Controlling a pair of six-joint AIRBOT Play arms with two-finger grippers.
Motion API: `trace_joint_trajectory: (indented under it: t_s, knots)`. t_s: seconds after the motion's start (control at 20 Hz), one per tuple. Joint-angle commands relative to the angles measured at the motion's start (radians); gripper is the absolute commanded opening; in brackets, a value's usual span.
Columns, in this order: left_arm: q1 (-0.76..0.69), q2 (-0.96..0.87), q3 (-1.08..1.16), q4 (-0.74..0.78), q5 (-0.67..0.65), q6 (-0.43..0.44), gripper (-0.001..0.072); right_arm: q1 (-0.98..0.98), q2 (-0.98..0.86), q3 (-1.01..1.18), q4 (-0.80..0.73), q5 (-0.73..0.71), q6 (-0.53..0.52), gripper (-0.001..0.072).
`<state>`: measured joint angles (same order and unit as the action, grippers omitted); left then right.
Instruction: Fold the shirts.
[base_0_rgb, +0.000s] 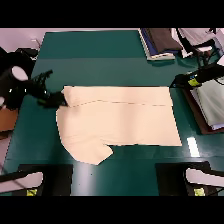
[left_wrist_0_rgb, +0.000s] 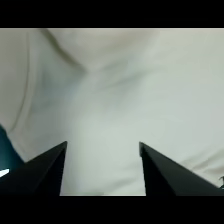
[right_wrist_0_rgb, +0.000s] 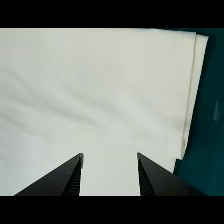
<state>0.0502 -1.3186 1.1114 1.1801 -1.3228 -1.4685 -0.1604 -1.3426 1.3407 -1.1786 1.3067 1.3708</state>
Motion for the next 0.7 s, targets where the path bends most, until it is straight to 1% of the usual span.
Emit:
trace_joint_trajectory:
  t_s: [0.0,0.1,0.15,0.25,0.4,0.5,0.55,0.65]
  knots:
    - [-0.009,0.249,-0.286,0.064,0.015,-0.063,0.0537,0.001,0.110,-0.038,0.009,-0.003,0.000,0.0401]
    - [-0.009,0.394,-0.469,0.052,0.012,-0.087,0.0537,0.001,0.159,-0.076,0.009,-0.034,0.000,0.0401]
    - [-0.009,0.454,-0.542,0.047,0.014,-0.113,0.0537,0.001,0.177,-0.095,0.009,-0.050,0.000,0.0400]
    - [-0.009,0.520,-0.638,0.028,0.012,-0.141,0.0537,0.001,0.191,-0.110,0.009,-0.055,0.000,0.0400]
    - [-0.009,0.536,-0.716,-0.018,0.026,-0.147,0.0537,0.001,0.191,-0.110,0.010,-0.055,0.000,0.0400]
    - [-0.009,0.536,-0.752,-0.073,0.077,-0.142,0.0537,0.001,0.191,-0.110,0.010,-0.055,0.000,0.0399]
    - [-0.009,0.536,-0.768,-0.121,0.111,-0.116,0.0537,0.001,0.191,-0.110,0.010,-0.055,0.000,0.0397]
    - [-0.009,0.536,-0.795,-0.194,0.150,-0.093,0.0537,0.001,0.192,-0.110,0.010,-0.051,0.000,0.0388]
